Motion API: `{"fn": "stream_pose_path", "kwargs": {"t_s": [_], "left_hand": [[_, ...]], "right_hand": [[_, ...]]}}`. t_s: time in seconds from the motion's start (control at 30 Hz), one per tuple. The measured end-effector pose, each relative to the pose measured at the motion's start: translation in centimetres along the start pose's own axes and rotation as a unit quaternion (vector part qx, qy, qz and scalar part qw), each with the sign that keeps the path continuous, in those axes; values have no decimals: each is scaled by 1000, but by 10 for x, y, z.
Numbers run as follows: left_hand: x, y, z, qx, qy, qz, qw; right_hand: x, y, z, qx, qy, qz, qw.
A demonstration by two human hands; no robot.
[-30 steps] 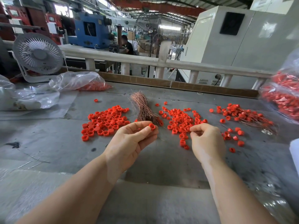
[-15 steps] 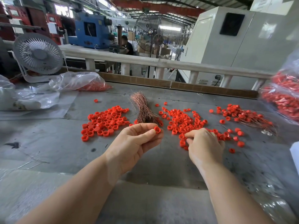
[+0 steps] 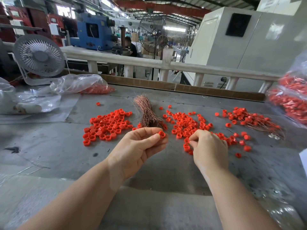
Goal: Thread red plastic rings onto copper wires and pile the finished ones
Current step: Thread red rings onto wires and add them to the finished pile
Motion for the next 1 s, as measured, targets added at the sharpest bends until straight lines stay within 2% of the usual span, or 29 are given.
{"fn": "stream_pose_path", "kwargs": {"t_s": [0.07,0.17,0.33,0.43,0.53,0.8,1.0], "left_hand": [[0,0,0,0,2,1,1000],[0,-1,0,0,0,2,1000],[-1,-1,0,-4,0,2,1000],[-1,-2,0,-5,1,1,1000],[-2,-2,0,-3,1,-2,1000],[-2,-2,2,-7,3,-2,1000],[-2,-4,0,-5,3,-1,1000]], "right_hand": [[-3,-1,0,0,-119,-6,993],[-11,-1,3,-49,-319,15,946],[-18,3,6,-100,-477,64,871],[-20,4,7,-116,-521,94,840],[-21,5,8,-127,-528,99,834],[-24,7,9,-142,-589,119,787],[-25,7,7,-135,-587,113,790]]}}
Point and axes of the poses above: each hand's wrist, its own y-axis away from the middle knuckle, its own z-axis out of the palm, x = y × z, the point moved 4 cm from there along -y, towards the middle knuckle, and after that the axes turned 13 degrees about -y, right-handed, at the moved point
